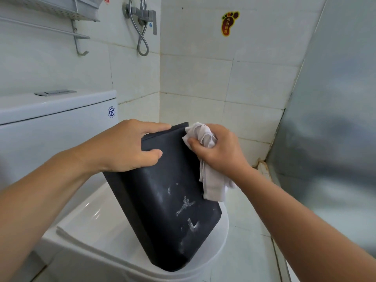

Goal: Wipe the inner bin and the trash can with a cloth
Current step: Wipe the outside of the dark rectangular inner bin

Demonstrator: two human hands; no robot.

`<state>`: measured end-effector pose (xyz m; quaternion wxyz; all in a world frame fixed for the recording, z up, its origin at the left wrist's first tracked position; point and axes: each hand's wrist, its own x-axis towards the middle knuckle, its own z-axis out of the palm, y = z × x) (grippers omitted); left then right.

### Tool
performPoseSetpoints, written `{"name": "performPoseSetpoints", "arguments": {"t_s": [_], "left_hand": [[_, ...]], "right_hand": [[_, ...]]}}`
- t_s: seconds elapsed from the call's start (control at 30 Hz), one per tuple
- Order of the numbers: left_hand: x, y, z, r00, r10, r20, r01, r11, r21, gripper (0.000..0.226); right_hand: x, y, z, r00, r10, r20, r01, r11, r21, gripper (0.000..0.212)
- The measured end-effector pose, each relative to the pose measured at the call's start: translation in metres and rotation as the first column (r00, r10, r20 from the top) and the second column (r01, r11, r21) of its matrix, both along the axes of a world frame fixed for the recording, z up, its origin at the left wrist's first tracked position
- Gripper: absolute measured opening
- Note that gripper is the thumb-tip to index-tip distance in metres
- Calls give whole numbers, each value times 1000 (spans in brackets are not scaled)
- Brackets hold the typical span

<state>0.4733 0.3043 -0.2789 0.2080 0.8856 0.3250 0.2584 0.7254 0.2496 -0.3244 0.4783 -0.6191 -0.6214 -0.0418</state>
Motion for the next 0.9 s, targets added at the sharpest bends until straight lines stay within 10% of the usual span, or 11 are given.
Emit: {"name": "performPoseSetpoints", "arguments": {"t_s": [0.33,0.63,0.9], "left_hand": [[5,3,1,999,14,-46,-11,998,59,61],[6,-2,5,995,42,-86,-36,997,72,61],[1,5,2,996,54,-75,-49,997,62,61]], "right_hand": [[24,-67,-62,999,-20,49,29,983,-183,31],[-13,-29,-23,958,-128,-257,102,988,-112,52],[-19,-28,-58,997,-70,-44,62,985,-162,44]]}}
